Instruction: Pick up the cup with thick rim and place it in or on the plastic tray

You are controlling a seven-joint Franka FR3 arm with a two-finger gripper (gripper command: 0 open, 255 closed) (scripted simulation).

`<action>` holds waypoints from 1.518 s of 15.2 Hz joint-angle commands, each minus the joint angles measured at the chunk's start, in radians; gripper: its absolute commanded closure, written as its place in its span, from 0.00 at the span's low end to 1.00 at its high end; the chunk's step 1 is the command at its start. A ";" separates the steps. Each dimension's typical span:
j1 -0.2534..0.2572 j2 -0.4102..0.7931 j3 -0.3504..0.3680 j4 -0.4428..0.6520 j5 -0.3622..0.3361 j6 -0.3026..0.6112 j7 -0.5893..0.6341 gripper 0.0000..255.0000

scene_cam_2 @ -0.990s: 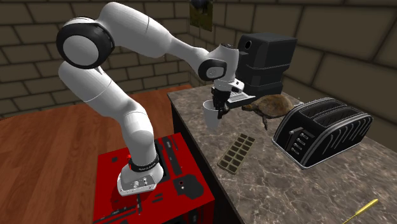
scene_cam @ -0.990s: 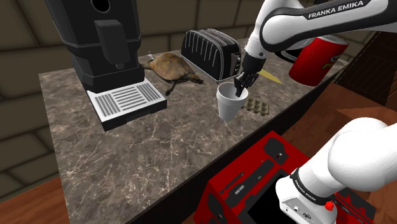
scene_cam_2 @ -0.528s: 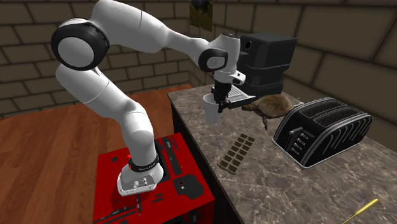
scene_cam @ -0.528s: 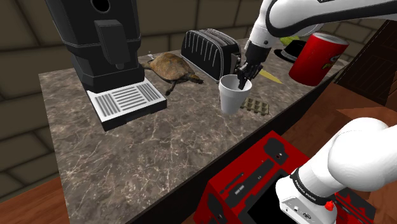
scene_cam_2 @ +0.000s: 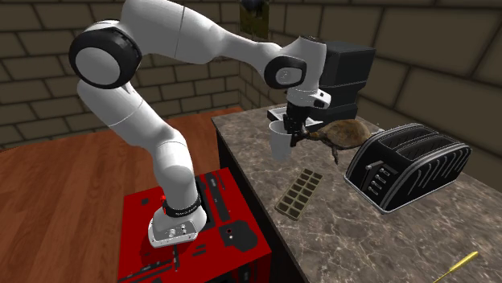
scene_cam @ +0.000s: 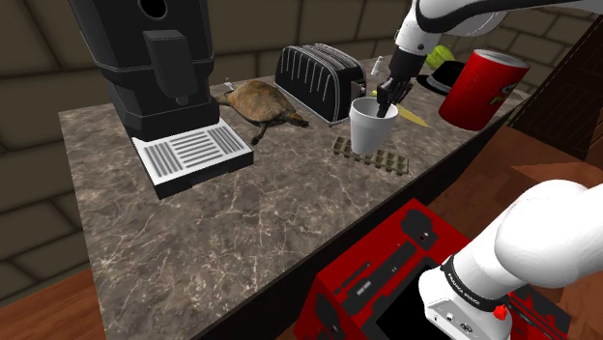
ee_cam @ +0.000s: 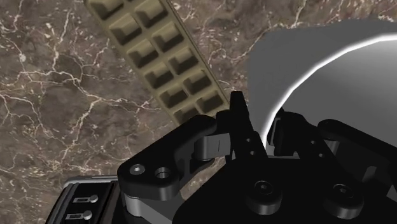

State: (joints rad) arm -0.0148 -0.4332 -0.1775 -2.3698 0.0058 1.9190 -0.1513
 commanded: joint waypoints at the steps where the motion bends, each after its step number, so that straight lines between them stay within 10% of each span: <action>1: -0.018 0.032 -0.039 0.042 -0.012 -0.012 -0.052 1.00; 8: -0.068 0.186 -0.168 0.248 -0.018 -0.072 -0.237 1.00; 23: -0.069 0.240 -0.183 0.095 -0.003 0.132 -0.261 1.00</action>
State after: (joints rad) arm -0.0839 -0.1972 -0.3588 -2.2663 0.0018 2.0374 -0.4101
